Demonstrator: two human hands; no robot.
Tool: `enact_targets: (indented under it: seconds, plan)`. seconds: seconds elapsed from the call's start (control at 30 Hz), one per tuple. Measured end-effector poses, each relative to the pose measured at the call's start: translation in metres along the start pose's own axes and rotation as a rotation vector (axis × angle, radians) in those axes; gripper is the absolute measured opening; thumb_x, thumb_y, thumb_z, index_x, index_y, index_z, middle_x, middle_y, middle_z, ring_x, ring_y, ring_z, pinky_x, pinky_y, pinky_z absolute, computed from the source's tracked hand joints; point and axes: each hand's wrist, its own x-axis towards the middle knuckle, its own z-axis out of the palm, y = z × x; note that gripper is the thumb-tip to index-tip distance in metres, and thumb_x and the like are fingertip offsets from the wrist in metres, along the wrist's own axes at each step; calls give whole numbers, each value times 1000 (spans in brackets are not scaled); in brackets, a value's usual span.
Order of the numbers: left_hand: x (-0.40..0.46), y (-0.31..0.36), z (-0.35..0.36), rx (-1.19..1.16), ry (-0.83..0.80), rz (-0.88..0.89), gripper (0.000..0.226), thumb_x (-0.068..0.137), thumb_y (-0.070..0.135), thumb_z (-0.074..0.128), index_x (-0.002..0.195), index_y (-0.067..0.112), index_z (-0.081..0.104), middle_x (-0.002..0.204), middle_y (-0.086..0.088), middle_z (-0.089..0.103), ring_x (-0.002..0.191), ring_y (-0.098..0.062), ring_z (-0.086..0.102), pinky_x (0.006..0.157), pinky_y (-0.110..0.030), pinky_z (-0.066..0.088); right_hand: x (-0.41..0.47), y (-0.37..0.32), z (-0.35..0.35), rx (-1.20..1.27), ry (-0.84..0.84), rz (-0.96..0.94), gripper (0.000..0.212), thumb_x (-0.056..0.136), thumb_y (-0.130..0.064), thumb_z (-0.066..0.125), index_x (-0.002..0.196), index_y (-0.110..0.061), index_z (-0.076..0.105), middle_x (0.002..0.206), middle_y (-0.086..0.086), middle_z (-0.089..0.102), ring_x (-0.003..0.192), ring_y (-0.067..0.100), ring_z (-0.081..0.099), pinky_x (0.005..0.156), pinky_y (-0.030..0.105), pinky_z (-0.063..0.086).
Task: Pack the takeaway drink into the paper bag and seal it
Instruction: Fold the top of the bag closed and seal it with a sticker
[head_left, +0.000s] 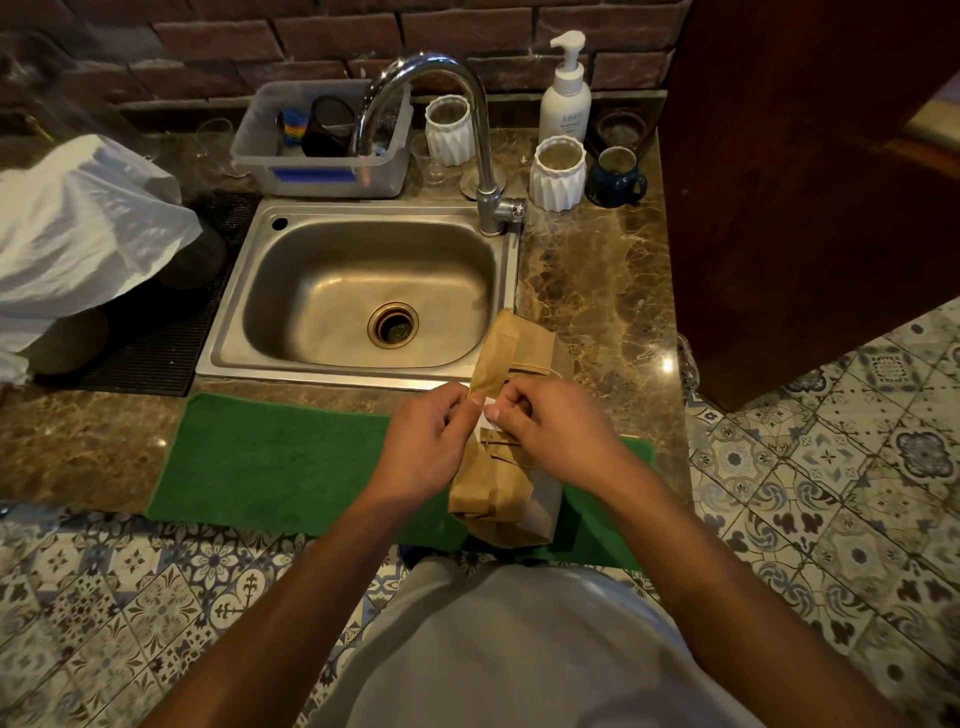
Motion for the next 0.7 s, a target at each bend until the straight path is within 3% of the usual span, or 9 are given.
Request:
enact_targets:
  seconds: [0.13, 0.23, 0.3, 0.43, 0.6, 0.7]
  plan:
    - [-1, 0, 3, -20, -39, -9, 31, 106, 26, 52, 78, 15, 61, 64, -3, 59, 57, -10, 48, 55, -39, 40, 3, -1, 1, -22, 109, 97, 41, 97, -52, 60, 71, -22, 64, 66, -4, 65, 67, 19, 63, 62, 37, 51]
    - [-4, 2, 0, -50, -88, -14, 15, 104, 23, 56, 90, 25, 60, 61, 15, 61, 56, 3, 55, 51, -14, 38, 1, 0, -1, -98, 138, 130, 53, 97, -60, 55, 64, -20, 63, 61, -2, 61, 62, 20, 61, 54, 33, 41]
    - [-4, 1, -2, -80, -108, -23, 9, 102, 22, 60, 94, 25, 62, 62, 26, 64, 57, 6, 58, 52, -10, 40, -1, 1, -2, -71, 102, 98, 54, 98, -60, 54, 65, -18, 66, 60, 0, 62, 61, 19, 61, 56, 34, 43]
    - [-2, 3, -2, -94, -142, 2, 9, 104, 22, 57, 97, 21, 63, 63, 26, 65, 58, 8, 59, 53, -9, 40, 0, -1, 4, 91, 94, 10, 47, 102, -50, 51, 65, -26, 67, 60, -8, 63, 61, 6, 59, 59, 33, 45]
    - [-3, 5, -2, -131, -179, 10, 6, 103, 21, 57, 103, 19, 63, 69, 19, 66, 61, 7, 59, 55, -10, 41, 5, 1, 8, 141, 8, 29, 47, 103, -46, 46, 65, -26, 67, 62, -8, 62, 68, 17, 62, 72, 43, 54]
    - [-2, 3, -8, -135, -201, 25, 4, 103, 21, 58, 100, 24, 60, 73, 19, 69, 62, -3, 63, 54, -23, 48, 7, 4, 4, 157, 15, 63, 42, 104, -41, 53, 70, -23, 71, 59, -9, 58, 61, 11, 56, 69, 40, 52]
